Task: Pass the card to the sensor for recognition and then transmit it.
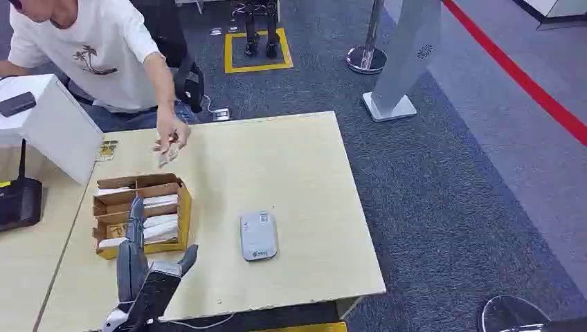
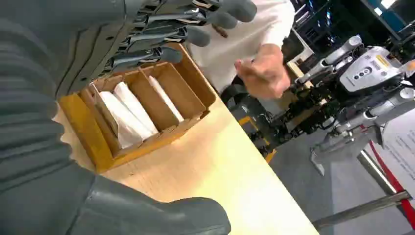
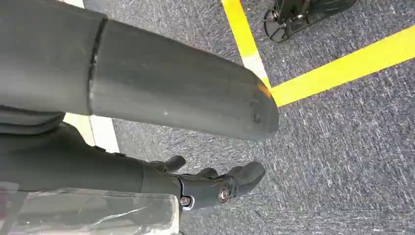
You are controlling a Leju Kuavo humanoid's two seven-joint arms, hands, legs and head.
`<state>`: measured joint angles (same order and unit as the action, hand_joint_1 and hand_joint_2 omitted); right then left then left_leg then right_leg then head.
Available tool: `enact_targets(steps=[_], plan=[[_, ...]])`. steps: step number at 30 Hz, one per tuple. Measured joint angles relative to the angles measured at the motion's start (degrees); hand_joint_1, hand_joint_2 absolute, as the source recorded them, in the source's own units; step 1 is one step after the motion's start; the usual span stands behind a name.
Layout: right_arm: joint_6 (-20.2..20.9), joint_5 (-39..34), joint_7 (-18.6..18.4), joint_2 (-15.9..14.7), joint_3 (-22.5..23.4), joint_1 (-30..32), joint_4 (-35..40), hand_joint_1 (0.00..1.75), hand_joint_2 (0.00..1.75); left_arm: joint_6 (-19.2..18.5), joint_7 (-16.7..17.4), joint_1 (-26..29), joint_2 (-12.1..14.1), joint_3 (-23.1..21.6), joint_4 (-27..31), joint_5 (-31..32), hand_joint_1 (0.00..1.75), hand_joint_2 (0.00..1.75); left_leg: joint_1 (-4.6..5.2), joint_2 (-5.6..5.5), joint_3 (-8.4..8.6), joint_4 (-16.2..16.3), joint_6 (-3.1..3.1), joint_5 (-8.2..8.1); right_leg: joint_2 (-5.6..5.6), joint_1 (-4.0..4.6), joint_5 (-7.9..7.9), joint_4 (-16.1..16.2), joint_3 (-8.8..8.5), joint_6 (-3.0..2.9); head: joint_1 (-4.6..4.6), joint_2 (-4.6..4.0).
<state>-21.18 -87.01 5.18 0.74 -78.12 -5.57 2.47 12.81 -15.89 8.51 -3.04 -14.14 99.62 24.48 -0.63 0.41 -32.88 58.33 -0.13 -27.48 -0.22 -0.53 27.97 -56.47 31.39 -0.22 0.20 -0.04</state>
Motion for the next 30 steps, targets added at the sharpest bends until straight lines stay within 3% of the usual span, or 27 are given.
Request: enact_targets(steps=[13,18,24,28,30], plan=[[0.04,0.00,0.00,0.00,0.00,0.00,0.17,0.00,1.75,-0.02,0.00,0.01,0.09,0.04,0.00,0.43,0.00,1.75,0.00,0.00,0.00,0.00,0.00,0.00,0.00,0.00,0.00,0.00,0.00,0.00,0.00,0.00],[0.09,0.00,-0.04,0.00,0.00,0.00,0.24,0.00,1.75,-0.20,4.71,-0.86,1.79,0.24,0.00,7.77,0.00,1.75,-0.02,0.00,0.00,0.00,-0.01,0.01,0.00,0.00,0.00,0.00,0.00,0.00,0.00,0.00],[0.28,0.00,-0.96,0.00,-0.13,0.01,0.24,0.00,1.75,-1.88,15.89,-4.57,8.00,2.01,-0.04,26.52,0.00,1.75,-0.06,-0.01,0.02,-0.01,-0.11,0.08,0.00,0.01,-0.01,-0.05,0.01,-0.02,0.00,0.00],[0.52,0.00,-1.57,0.00,-1.03,0.01,0.24,0.00,1.75,-7.01,22.07,-8.62,14.09,2.80,-0.39,36.16,0.00,1.75,-0.12,-0.05,0.02,-0.01,-0.15,0.14,-0.02,0.12,-0.02,-0.09,0.03,-0.04,0.02,0.00],[0.79,0.00,-1.68,0.00,-1.20,-0.02,0.24,0.00,1.75,-8.97,23.56,-11.37,17.38,2.80,-0.94,39.33,0.00,1.75,-0.13,-0.04,0.01,-0.01,-0.19,0.16,-0.01,0.14,-0.03,-0.09,0.02,-0.05,-0.02,0.00]])
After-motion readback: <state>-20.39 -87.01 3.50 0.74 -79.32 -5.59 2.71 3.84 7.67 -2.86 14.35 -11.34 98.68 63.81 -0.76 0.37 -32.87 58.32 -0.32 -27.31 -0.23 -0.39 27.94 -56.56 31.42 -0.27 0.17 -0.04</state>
